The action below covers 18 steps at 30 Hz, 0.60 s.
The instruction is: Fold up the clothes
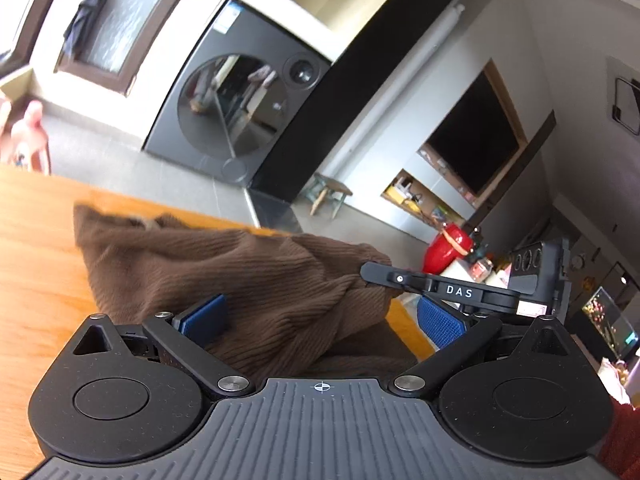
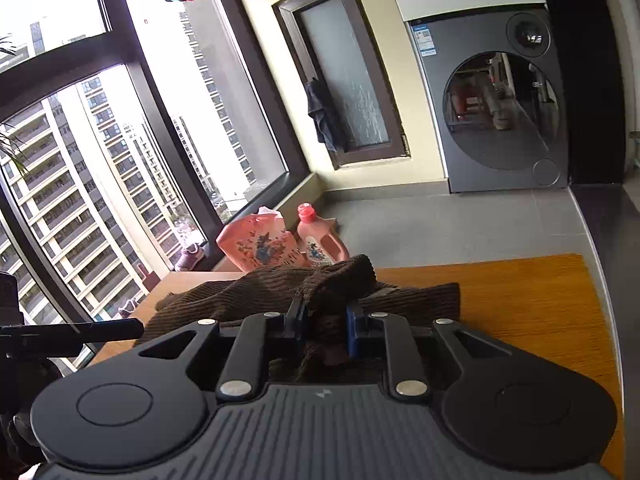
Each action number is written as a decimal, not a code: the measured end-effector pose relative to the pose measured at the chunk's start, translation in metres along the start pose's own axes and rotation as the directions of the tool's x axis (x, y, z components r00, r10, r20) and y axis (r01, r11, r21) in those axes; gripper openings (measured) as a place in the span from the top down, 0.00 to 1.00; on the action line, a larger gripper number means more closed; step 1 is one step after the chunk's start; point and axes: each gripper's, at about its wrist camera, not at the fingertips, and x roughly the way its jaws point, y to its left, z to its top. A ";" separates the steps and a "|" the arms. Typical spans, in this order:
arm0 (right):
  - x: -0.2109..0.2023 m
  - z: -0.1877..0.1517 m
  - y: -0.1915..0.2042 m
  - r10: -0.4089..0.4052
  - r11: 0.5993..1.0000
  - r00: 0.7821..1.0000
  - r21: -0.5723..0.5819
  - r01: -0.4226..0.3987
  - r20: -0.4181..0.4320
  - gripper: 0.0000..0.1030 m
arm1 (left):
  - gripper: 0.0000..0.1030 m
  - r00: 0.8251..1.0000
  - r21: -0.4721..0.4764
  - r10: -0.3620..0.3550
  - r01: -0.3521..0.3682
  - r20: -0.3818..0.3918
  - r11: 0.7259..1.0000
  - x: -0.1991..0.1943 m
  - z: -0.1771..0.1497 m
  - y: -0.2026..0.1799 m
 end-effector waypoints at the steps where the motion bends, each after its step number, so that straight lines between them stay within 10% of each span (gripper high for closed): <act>1: 0.000 0.000 -0.004 -0.019 1.000 1.000 -0.001 0.019 -0.003 0.81 | 0.00 1.000 -0.014 0.009 -0.010 -0.023 1.000 0.008 -0.005 0.006; 13: -0.049 0.011 0.012 -0.089 0.986 0.983 -0.123 0.109 0.161 0.62 | 0.00 0.999 0.008 -0.020 0.020 0.034 1.000 -0.018 0.007 0.012; 18: -0.027 -0.010 0.013 -0.071 0.987 0.996 -0.141 0.078 0.049 0.53 | 0.00 0.997 -0.076 0.066 -0.068 -0.032 0.995 0.005 0.001 0.030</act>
